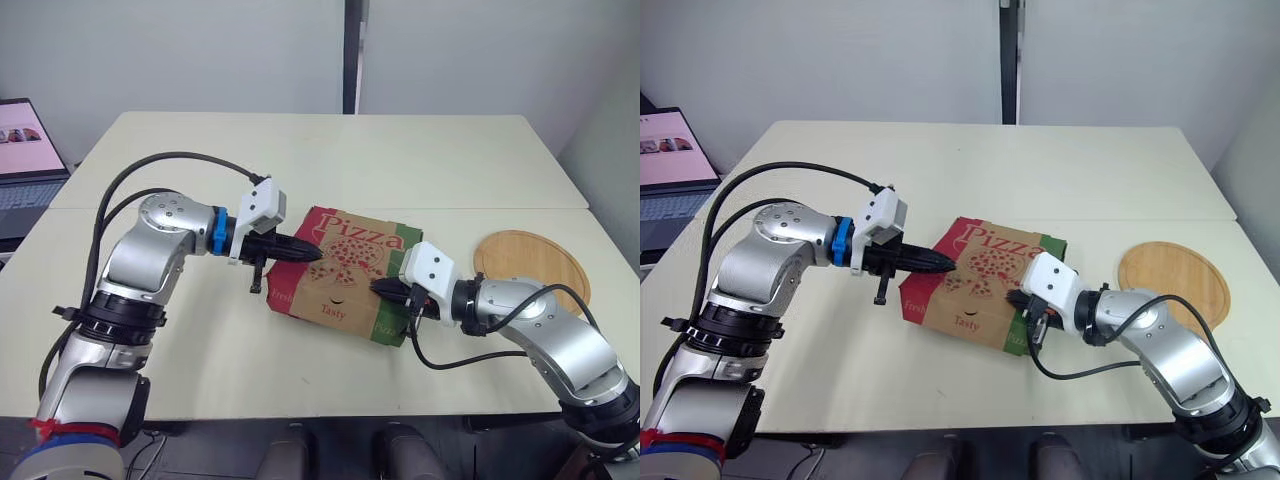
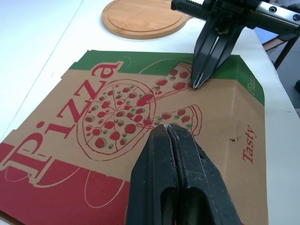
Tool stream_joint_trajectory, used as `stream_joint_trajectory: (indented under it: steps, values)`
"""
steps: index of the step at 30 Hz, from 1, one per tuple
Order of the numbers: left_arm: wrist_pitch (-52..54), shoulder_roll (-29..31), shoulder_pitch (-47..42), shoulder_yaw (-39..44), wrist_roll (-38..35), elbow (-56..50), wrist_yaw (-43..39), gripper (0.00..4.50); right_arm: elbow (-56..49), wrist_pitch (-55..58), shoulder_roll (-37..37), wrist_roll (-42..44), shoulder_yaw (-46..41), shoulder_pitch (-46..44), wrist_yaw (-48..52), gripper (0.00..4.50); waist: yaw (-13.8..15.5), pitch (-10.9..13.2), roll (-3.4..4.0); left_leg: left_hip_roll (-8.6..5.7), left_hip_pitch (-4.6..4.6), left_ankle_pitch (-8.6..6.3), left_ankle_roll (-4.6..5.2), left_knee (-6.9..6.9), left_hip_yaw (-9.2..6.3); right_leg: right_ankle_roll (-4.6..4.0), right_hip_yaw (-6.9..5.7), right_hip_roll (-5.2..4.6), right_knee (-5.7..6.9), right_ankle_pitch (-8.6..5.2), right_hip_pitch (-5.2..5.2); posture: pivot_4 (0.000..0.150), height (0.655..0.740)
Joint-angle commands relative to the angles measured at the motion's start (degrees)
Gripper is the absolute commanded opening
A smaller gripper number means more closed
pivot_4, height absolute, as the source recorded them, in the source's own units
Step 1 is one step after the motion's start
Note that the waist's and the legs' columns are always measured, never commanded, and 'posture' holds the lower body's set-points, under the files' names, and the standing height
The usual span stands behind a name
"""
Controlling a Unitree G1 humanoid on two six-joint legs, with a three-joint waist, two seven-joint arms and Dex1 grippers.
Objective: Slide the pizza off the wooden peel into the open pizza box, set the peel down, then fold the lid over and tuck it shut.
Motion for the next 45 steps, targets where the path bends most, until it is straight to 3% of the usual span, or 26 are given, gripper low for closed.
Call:
stream_joint_trajectory:
  steps: [1, 4, 7, 12, 17, 28, 45]
  values:
    - [-6.7, -1.2, -1.1, -4.2, 4.7, 3.6, -1.6, 0.00, -3.3, -0.4, -0.7, 1.3, -1.9, -0.4, 1.1, 0.02, 0.1, 0.0, 0.00, -0.02, 0.00, 0.00, 0.00, 0.00, 0.02, 0.00, 0.01, 0.00, 0.00, 0.00, 0.01, 0.150, 0.7318]
    - [-8.5, -2.2, -1.7, -4.7, 5.4, 5.6, -2.1, 0.00, -5.5, 0.2, -1.2, 3.5, -4.9, 0.0, 1.7, 0.02, 0.2, 0.0, -0.01, -0.03, -0.04, 0.00, 0.00, 0.01, 0.00, 0.00, 0.01, -0.02, -0.01, 0.00, -0.01, 0.150, 0.7318]
    - [-9.7, -2.9, -1.9, -4.8, 5.7, 6.6, -2.5, 0.00, -8.6, 2.4, -1.5, 7.3, -8.8, 0.0, 1.9, 0.58, 0.2, 0.0, -0.01, -0.02, -0.03, 0.00, 0.00, 0.01, -0.02, 0.00, 0.00, -0.02, -0.02, 0.00, -0.01, 0.150, 0.7318]
    - [-10.6, -3.7, -2.5, -4.5, 6.0, 7.6, -2.8, 0.00, -13.4, 6.2, -5.2, 12.2, -10.8, 1.2, 4.1, 2.15, 0.2, 0.0, -0.01, -0.02, -0.02, 0.00, 0.01, 0.00, -0.02, 0.00, 0.00, -0.02, -0.02, 0.00, 0.00, 0.150, 0.7318]
    - [-11.3, -4.5, -3.7, -3.8, 5.8, 8.8, -2.8, 0.00, -14.0, 0.9, -8.8, 3.5, -2.7, 4.1, 1.7, 3.83, 0.2, 0.0, -0.01, -0.02, -0.03, 0.00, 0.01, 0.01, -0.01, 0.00, -0.01, -0.03, -0.03, 0.00, 0.01, 0.150, 0.7318]
    - [-12.7, -4.9, -5.4, -3.0, 5.6, 10.9, -2.8, 0.00, -8.3, -7.2, -8.0, -7.8, 1.8, 3.9, -0.5, 3.83, 0.1, 0.0, -0.02, -0.02, -0.02, 0.00, 0.00, 0.01, 0.00, 0.00, 0.00, -0.02, -0.02, 0.00, 0.00, 0.150, 0.7318]
    - [-12.1, -4.7, -4.3, -4.1, 5.4, 6.1, -6.0, 0.00, -6.8, -4.1, -4.7, -10.1, 0.5, 0.4, -1.9, 3.83, 0.1, 0.0, -0.01, -0.02, -0.02, 0.00, 0.00, 0.02, -0.01, 0.00, 0.00, -0.01, -0.01, 0.00, 0.00, 0.150, 0.7318]
